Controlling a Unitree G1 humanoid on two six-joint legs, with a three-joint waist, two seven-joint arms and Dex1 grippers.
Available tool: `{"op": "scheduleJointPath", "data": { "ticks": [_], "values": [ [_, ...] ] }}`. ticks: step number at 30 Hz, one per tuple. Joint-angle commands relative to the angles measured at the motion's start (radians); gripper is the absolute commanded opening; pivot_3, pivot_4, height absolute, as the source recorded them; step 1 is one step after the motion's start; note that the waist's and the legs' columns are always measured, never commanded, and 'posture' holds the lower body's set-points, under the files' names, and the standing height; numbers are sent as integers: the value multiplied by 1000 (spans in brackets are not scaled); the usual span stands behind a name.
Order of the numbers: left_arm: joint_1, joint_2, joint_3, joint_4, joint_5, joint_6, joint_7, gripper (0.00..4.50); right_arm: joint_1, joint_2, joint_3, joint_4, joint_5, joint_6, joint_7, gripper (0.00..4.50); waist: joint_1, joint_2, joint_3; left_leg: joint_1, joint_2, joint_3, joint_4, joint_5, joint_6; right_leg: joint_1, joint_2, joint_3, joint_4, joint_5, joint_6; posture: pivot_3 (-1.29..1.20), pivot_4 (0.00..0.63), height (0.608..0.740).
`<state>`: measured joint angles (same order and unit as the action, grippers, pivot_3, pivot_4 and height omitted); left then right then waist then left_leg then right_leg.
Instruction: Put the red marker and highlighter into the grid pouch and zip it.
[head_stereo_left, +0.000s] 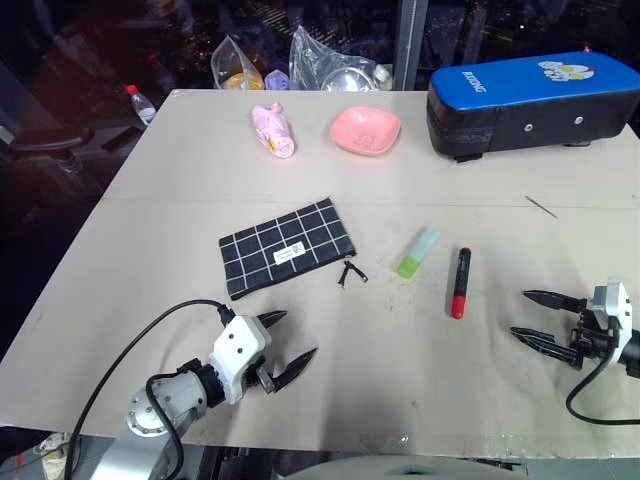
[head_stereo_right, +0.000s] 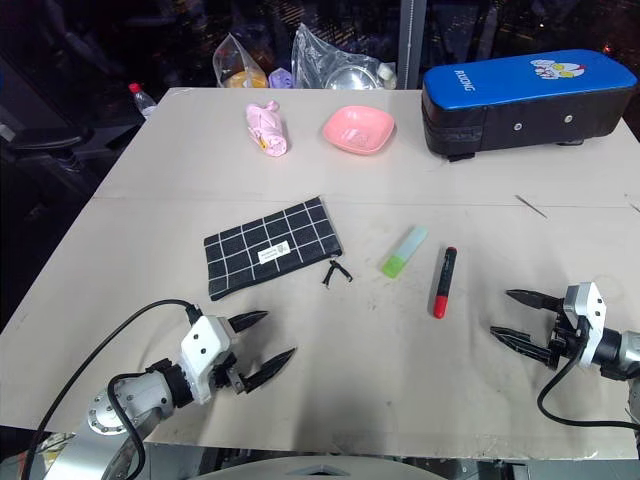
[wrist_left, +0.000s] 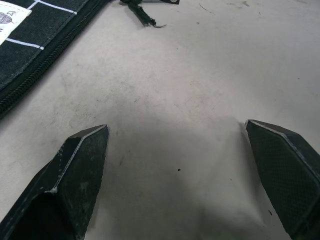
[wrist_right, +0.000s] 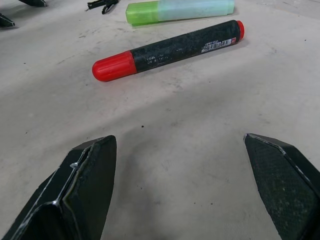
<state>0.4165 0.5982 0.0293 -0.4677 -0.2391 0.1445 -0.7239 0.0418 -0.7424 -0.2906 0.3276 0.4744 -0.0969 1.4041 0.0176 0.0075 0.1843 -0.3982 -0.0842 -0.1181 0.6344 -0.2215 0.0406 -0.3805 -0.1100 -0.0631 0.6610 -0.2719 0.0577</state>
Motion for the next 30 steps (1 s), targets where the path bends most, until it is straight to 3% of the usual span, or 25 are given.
{"op": "scheduleJointPath", "data": {
  "ticks": [1,14,19,26,30],
  "values": [
    [19,1,41,-33,-29,-24,-7,4437,1,15,-3,-36,9,-19,-9,4132,0,0,0,0,0,0,0,0,0,0,0,0,0,0,0,0,150,734],
    [26,16,114,-13,-115,-53,-87,4437,20,42,-19,-68,22,-39,-30,4132,-1,0,0,0,0,0,0,0,0,0,0,1,0,0,0,0,150,734],
    [40,32,219,9,-158,-81,-120,4437,31,40,-18,-231,100,19,-20,4132,-3,0,0,0,0,0,0,0,0,-1,0,1,0,0,0,0,150,734],
    [62,108,393,141,-109,-250,-195,4437,24,58,42,-504,196,168,-80,4132,4,-2,0,-1,2,0,0,0,0,-2,0,1,-1,0,0,0,150,734],
    [-52,220,449,406,12,-524,-241,4437,-19,82,86,-601,229,230,-136,4132,15,-2,0,-2,1,0,0,0,0,-4,0,1,0,0,-1,0,150,734]
  ]
}}
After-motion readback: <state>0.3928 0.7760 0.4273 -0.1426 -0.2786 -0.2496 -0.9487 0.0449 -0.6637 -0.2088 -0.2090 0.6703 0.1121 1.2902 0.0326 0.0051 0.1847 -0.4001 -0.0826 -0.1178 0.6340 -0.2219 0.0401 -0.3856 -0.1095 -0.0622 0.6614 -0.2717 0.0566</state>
